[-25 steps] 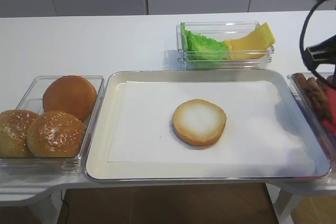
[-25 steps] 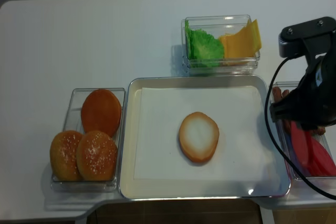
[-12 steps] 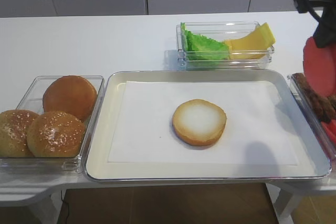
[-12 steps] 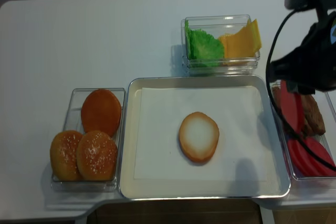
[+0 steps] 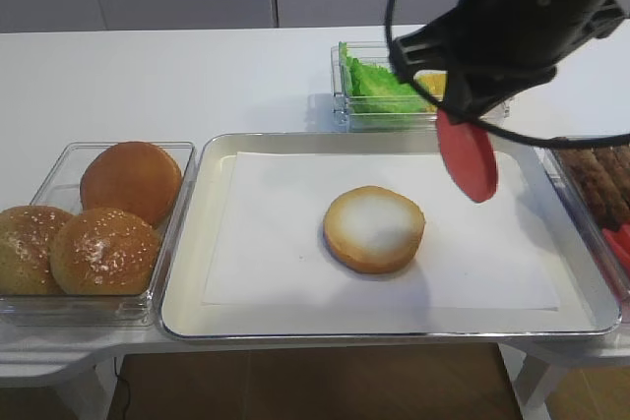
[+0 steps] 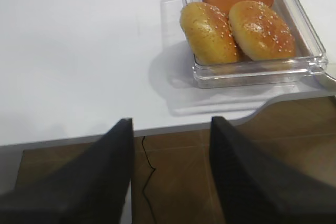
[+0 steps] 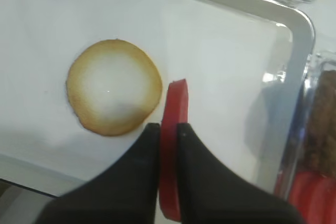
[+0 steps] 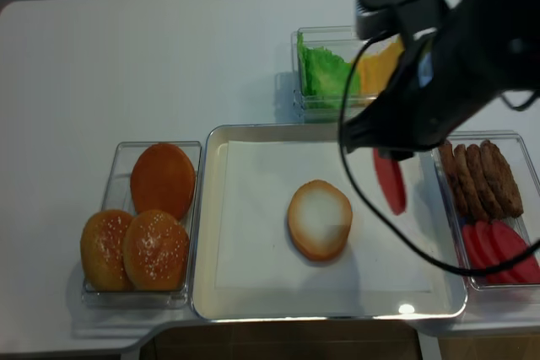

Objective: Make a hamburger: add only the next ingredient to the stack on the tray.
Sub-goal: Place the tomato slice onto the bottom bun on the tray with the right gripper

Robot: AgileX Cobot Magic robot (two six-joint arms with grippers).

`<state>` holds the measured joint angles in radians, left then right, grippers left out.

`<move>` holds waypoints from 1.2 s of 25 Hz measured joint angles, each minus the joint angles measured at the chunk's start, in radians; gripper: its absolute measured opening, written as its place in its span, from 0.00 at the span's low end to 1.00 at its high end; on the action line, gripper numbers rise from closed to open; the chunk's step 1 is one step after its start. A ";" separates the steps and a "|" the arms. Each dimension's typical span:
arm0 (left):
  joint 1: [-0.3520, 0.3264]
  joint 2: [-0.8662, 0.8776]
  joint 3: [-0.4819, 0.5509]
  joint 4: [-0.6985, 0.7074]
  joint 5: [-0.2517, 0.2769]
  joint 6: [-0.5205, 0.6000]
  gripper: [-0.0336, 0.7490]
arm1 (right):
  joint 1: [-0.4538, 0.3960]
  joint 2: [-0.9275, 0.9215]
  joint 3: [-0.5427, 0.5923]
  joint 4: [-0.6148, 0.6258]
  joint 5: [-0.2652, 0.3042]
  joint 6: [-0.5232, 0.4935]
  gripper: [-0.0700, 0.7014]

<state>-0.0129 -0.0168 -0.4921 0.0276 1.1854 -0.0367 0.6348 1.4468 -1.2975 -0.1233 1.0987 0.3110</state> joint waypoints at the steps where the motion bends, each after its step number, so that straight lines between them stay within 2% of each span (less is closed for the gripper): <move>1: 0.000 0.000 0.000 0.000 0.000 0.000 0.49 | 0.016 0.020 -0.004 -0.005 -0.008 0.002 0.17; 9: 0.000 0.000 0.000 0.000 0.000 0.000 0.49 | 0.086 0.182 -0.068 -0.095 -0.046 0.019 0.17; 30: 0.000 0.000 0.000 0.000 0.000 0.000 0.49 | 0.089 0.265 -0.071 -0.120 -0.075 0.020 0.17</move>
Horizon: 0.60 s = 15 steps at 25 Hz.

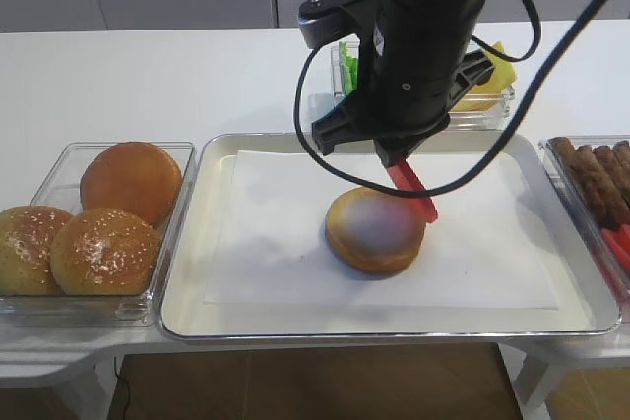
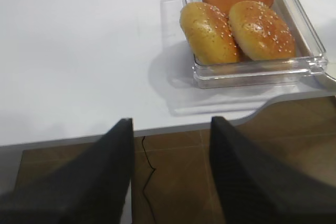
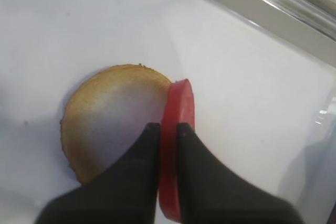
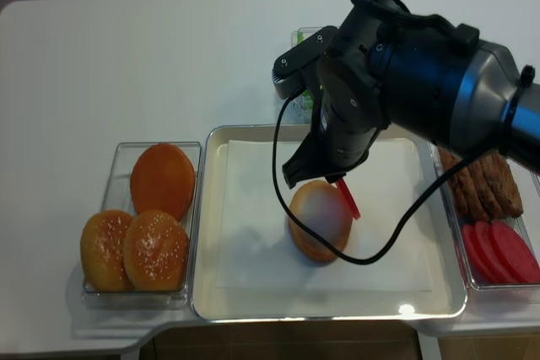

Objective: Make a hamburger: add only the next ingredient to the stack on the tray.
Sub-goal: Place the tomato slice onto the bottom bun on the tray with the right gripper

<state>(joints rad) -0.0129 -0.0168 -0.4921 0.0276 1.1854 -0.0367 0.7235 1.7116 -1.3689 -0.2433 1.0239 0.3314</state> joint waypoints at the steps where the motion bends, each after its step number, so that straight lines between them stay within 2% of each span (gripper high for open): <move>1: 0.000 0.000 0.000 0.000 0.000 0.000 0.49 | 0.000 0.000 0.000 0.006 0.000 0.000 0.17; 11: 0.000 0.000 0.000 0.000 0.000 0.000 0.49 | 0.000 0.000 0.000 0.044 0.000 -0.003 0.17; 15: 0.000 0.000 0.000 0.000 0.000 0.000 0.49 | 0.000 0.000 0.000 0.048 0.000 -0.001 0.22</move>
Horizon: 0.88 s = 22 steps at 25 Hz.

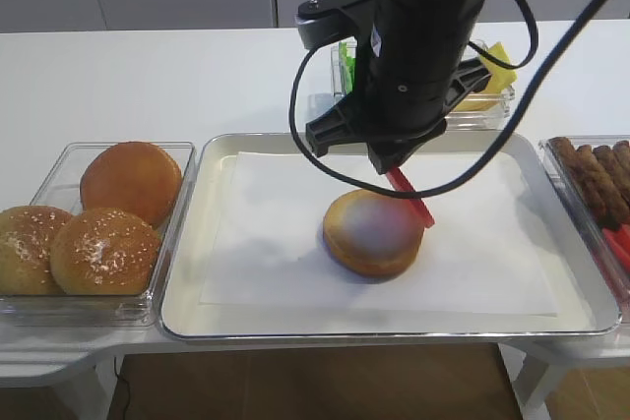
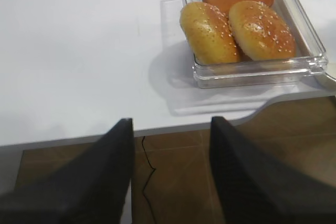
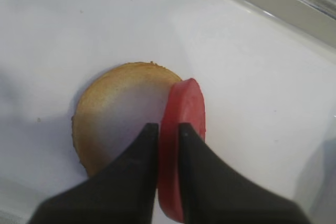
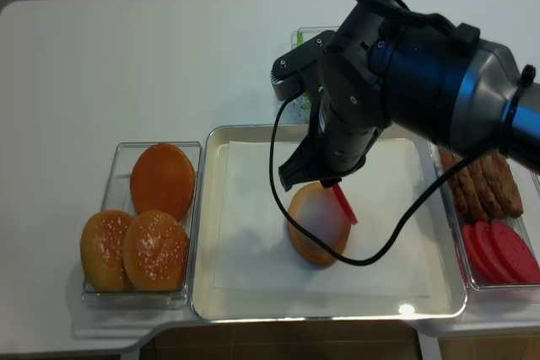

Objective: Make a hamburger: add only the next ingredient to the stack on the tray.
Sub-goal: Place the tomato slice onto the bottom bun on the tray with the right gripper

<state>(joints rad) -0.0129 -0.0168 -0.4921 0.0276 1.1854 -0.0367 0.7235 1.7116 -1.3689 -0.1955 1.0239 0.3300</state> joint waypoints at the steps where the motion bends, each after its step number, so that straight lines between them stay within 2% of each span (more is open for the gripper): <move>1: 0.000 0.000 0.000 0.000 0.000 0.000 0.49 | 0.000 0.000 0.000 0.004 0.000 0.000 0.24; 6: 0.000 0.000 0.000 0.000 0.000 0.000 0.49 | 0.000 0.000 0.000 0.008 0.000 0.005 0.39; 14: 0.000 0.000 0.000 0.000 0.000 0.000 0.49 | 0.000 0.000 0.000 0.026 0.000 0.005 0.53; 19: 0.000 0.000 0.000 0.000 0.000 0.000 0.49 | 0.000 0.000 0.000 0.045 0.002 0.005 0.66; 22: 0.000 0.000 0.000 0.000 0.000 0.000 0.49 | 0.000 0.000 0.000 0.049 0.005 0.005 0.68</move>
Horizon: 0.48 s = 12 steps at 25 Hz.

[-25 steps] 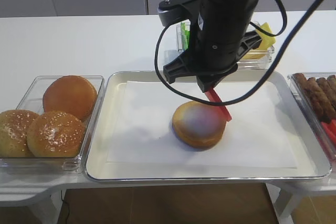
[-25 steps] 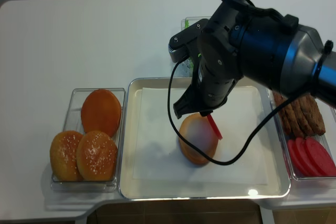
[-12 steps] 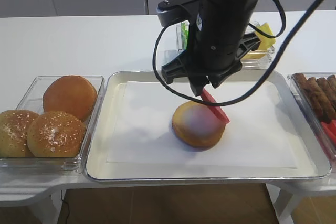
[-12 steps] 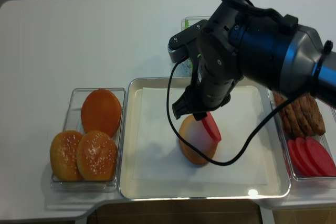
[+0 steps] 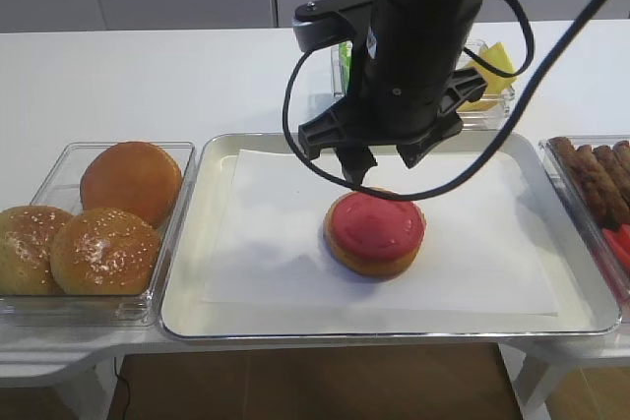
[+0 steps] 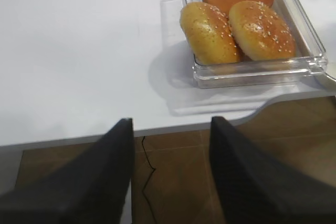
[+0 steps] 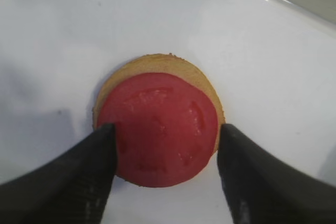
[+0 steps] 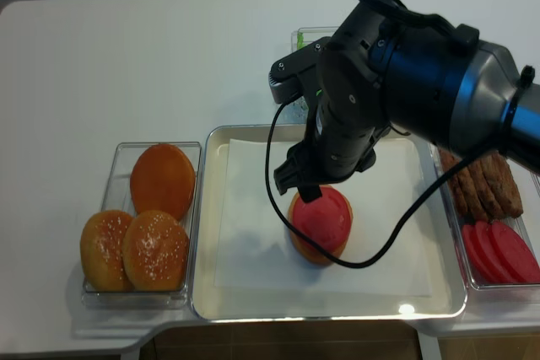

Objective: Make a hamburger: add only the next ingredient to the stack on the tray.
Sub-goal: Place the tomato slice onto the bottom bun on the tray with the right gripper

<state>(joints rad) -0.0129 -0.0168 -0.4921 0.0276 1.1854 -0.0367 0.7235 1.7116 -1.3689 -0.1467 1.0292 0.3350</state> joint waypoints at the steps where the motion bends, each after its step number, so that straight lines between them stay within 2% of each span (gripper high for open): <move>1: 0.000 0.000 0.000 0.000 0.000 0.000 0.49 | 0.000 0.000 0.000 0.000 0.001 0.000 0.69; 5: 0.000 0.000 0.000 0.000 0.000 0.000 0.49 | 0.000 0.000 0.000 -0.004 0.005 -0.010 0.69; 8: 0.000 0.000 0.000 0.000 0.000 0.000 0.49 | -0.016 0.000 -0.011 0.007 0.016 -0.064 0.69; 12: 0.000 0.000 0.000 0.000 0.000 0.000 0.49 | -0.097 -0.006 -0.030 0.070 0.043 -0.136 0.69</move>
<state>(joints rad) -0.0129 -0.0168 -0.4921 0.0276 1.1854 -0.0367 0.6268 1.7052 -1.3992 -0.0766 1.0726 0.1990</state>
